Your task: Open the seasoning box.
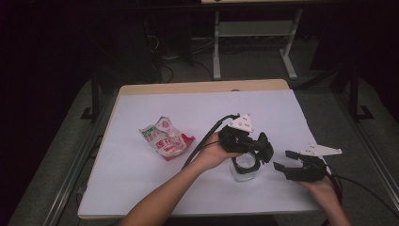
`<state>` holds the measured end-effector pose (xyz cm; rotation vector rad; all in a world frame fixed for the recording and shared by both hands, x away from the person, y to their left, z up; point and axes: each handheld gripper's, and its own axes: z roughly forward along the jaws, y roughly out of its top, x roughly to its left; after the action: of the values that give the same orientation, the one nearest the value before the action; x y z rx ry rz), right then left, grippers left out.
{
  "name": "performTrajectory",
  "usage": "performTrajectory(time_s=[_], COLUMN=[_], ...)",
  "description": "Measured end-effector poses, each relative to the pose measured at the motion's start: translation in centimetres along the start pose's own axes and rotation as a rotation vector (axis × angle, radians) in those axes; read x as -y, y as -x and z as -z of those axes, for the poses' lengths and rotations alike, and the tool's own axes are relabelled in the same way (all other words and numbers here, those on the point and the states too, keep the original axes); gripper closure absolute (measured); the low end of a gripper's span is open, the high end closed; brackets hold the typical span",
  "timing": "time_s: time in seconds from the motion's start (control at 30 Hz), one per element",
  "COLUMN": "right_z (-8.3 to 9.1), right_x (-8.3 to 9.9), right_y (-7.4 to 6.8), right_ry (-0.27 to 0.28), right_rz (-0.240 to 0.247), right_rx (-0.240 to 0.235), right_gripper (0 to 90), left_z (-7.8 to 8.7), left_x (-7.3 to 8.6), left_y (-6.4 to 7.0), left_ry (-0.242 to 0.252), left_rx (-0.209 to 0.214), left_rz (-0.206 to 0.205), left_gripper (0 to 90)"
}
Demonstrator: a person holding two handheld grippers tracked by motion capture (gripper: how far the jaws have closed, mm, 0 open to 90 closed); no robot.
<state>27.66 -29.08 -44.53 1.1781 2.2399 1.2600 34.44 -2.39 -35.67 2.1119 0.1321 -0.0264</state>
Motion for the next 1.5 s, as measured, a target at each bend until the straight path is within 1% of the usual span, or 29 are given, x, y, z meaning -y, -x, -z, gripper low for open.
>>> performTrajectory(time_s=[0.27,0.4,0.57,0.63,0.67,0.77,0.8,0.9,0.93,0.97,1.03,1.07,1.1,1.13,1.2,1.37,1.5], right_z=[0.0,0.0,0.1,0.1,0.1,0.1,0.1,0.2,0.1,0.1,0.1,0.1,0.1,0.1,0.0,0.0,0.1], right_x=[0.0,0.0,0.0,0.0,0.1,0.1,0.1,0.1,0.1,0.1,0.1,0.1,0.1,0.1,0.1,0.2,0.2], right_y=[0.0,0.0,-0.1,0.0,0.0,-0.1,-0.1,-0.1,0.0,0.0,0.0,0.0,0.0,-0.1,-0.1,-0.1,-0.1], right_ry=[0.001,0.002,0.005,0.005,0.005,0.004,0.005,0.005,0.005,0.005,0.006,0.004,0.004,0.002,0.004,0.002,0.004], right_rz=[-0.005,-0.004,-0.007,-0.005,-0.005,-0.009,-0.009,-0.009,-0.007,-0.007,-0.008,-0.008,-0.008,-0.009,-0.006,-0.010,-0.008], right_rx=[-0.001,-0.001,0.000,0.000,0.000,0.002,0.002,0.004,0.005,0.004,0.004,0.004,0.004,0.004,0.004,0.003,0.005], right_gripper=[27.3,27.3,27.3,27.3,27.3,27.3,27.3,27.3,27.3,27.3,27.3,27.3,27.3,27.3,27.3,27.3,27.3], left_z=[-0.6,-1.0,-1.0,-0.8,-0.7,-0.2,-0.1,0.3,0.5,0.7,1.0,1.3,1.5,1.7,2.1,3.4,4.4], left_x=[-0.7,-0.8,-0.8,-0.8,-0.8,-0.9,-0.9,-0.9,-0.9,-0.8,-0.7,-0.6,-0.5,-0.4,-0.1,0.6,1.1], left_y=[0.0,0.0,0.1,0.1,0.1,0.1,0.1,0.3,0.2,0.3,0.3,0.2,0.2,0.2,0.1,0.1,0.2], left_ry=[0.001,0.000,-0.001,-0.005,-0.003,-0.011,-0.019,-0.025,-0.027,-0.031,-0.029,-0.035,-0.029,-0.031,-0.028,-0.017,-0.012], left_rx=[0.006,0.009,0.012,0.012,0.013,0.009,0.010,0.010,0.008,0.009,0.010,0.011,0.011,0.014,0.014,-0.007,-0.025], left_rz=[-0.008,-0.010,-0.008,-0.011,-0.005,-0.001,-0.005,0.004,-0.002,0.004,0.013,0.017,0.024,0.028,0.036,0.061,0.064], left_gripper=[90.0,89.9,90.0,90.0,89.9,90.0,89.9,89.9,89.8,89.7,87.8,86.1,86.1,83.6,82.5,75.3,70.3])
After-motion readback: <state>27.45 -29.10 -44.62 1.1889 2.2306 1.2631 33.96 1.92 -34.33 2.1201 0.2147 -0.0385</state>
